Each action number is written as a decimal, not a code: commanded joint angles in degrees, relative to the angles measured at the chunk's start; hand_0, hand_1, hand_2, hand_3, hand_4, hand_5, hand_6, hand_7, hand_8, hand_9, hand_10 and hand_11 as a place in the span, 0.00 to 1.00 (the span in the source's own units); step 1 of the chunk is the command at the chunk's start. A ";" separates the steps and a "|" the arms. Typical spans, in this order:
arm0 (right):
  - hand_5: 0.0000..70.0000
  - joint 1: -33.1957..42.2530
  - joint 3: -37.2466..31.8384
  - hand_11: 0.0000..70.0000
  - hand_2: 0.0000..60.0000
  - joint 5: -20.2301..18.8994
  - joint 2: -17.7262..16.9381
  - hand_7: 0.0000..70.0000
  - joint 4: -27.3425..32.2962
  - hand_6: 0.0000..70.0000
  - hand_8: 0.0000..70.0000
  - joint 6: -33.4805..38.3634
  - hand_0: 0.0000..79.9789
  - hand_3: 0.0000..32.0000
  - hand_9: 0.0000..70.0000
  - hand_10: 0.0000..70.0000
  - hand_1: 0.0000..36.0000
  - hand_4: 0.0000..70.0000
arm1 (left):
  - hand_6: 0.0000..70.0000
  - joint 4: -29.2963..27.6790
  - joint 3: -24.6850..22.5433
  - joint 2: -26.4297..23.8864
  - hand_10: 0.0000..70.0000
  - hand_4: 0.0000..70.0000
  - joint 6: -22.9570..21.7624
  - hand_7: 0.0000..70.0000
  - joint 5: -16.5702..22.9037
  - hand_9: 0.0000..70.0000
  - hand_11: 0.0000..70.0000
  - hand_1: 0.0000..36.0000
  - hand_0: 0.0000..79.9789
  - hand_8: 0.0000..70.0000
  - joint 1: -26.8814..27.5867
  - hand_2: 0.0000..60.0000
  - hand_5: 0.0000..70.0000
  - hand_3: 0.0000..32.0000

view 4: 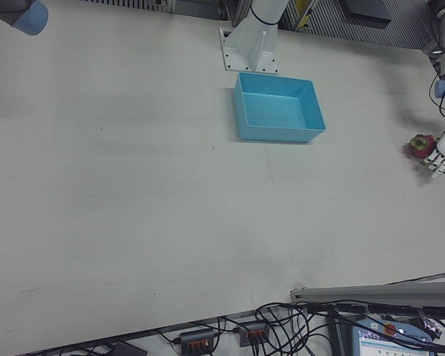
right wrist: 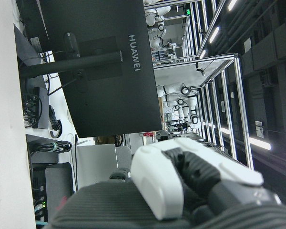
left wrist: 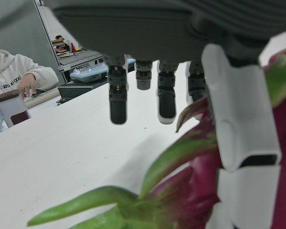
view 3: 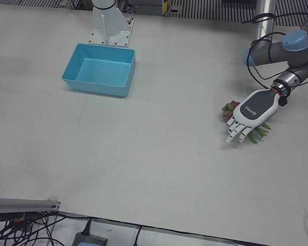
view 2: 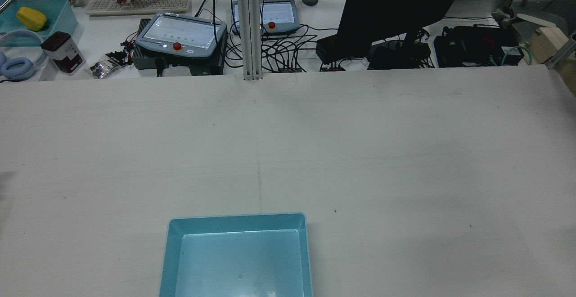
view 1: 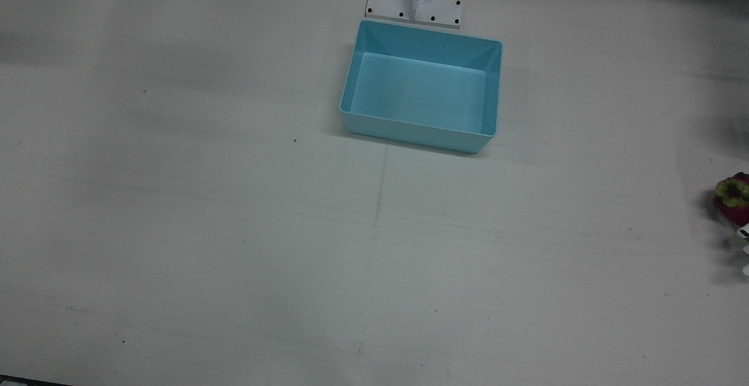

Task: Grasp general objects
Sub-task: 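Hold the left hand beside the pink dragon fruit on the table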

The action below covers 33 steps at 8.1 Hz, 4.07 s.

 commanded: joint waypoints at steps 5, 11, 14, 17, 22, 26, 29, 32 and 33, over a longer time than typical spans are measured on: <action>0.00 0.00 0.09 0.00 0.00 0.00 0.00 0.00 0.00 0.00 0.00 0.00 0.00 0.00 0.00 0.00 0.00 0.00 | 0.33 -2.46 0.19 0.44 0.68 0.23 -3.83 0.95 -0.36 0.53 0.97 0.44 0.59 0.29 -0.50 0.62 1.00 0.00; 0.00 0.00 0.09 0.00 0.00 0.00 0.00 0.00 0.00 0.00 0.00 0.00 0.00 0.00 0.00 0.00 0.00 0.00 | 0.61 -13.75 -1.91 9.02 0.97 0.43 -5.31 1.00 0.52 0.96 1.00 0.20 0.50 0.67 -0.59 0.69 1.00 0.00; 0.00 0.00 0.09 0.00 0.00 0.00 0.00 0.00 0.00 0.00 0.00 0.00 0.00 0.00 0.00 0.00 0.00 0.00 | 0.00 -19.16 -3.67 12.66 0.00 0.00 -9.01 0.00 0.60 0.00 0.02 0.65 0.65 0.00 -2.70 0.26 0.00 0.72; 0.00 0.00 0.09 0.00 0.00 0.00 0.00 0.00 0.00 0.00 0.00 0.00 0.00 0.00 0.00 0.00 0.00 0.00 | 0.00 -19.07 -3.15 12.75 0.00 0.00 -9.80 0.00 0.78 0.00 0.00 0.64 0.65 0.00 -2.61 0.27 0.00 0.78; 0.00 0.00 0.09 0.00 0.00 0.00 0.00 0.00 0.00 0.00 0.00 0.00 0.00 0.00 0.00 0.00 0.00 0.00 | 0.00 -18.72 -3.50 12.84 0.00 0.00 -9.28 0.00 3.85 0.00 0.01 0.72 0.68 0.00 -2.35 0.28 0.00 1.00; 0.00 0.00 0.09 0.00 0.00 0.00 0.00 0.00 0.00 0.00 0.00 0.00 0.00 0.00 0.00 0.00 0.00 0.00 | 0.00 -17.58 -3.58 12.04 0.00 0.00 -9.10 0.00 4.82 0.00 0.03 0.84 0.75 0.00 -2.09 0.33 0.00 1.00; 0.00 0.00 0.09 0.00 0.00 0.00 0.00 0.00 0.00 0.00 0.00 0.00 0.00 0.00 0.00 0.00 0.00 0.00 | 0.00 -17.57 -3.58 12.04 0.00 0.00 -9.01 0.00 4.82 0.00 0.04 0.90 0.79 0.00 -2.09 0.35 0.00 0.99; 0.00 0.00 0.09 0.00 0.00 0.00 0.00 0.00 0.00 0.00 0.00 0.00 0.00 0.00 0.00 0.00 0.00 0.00 | 0.00 -18.37 -3.67 11.34 0.00 0.00 -8.93 0.00 4.82 0.00 0.04 0.89 0.79 0.00 -2.00 0.33 0.00 1.00; 0.00 0.00 0.09 0.00 0.00 0.00 0.00 0.00 0.00 0.00 0.00 0.00 0.00 0.00 0.00 0.00 0.00 0.00 | 0.00 -18.46 -3.50 11.34 0.00 0.00 -8.84 0.00 4.82 0.00 0.04 0.81 0.75 0.00 -2.00 0.27 0.00 0.92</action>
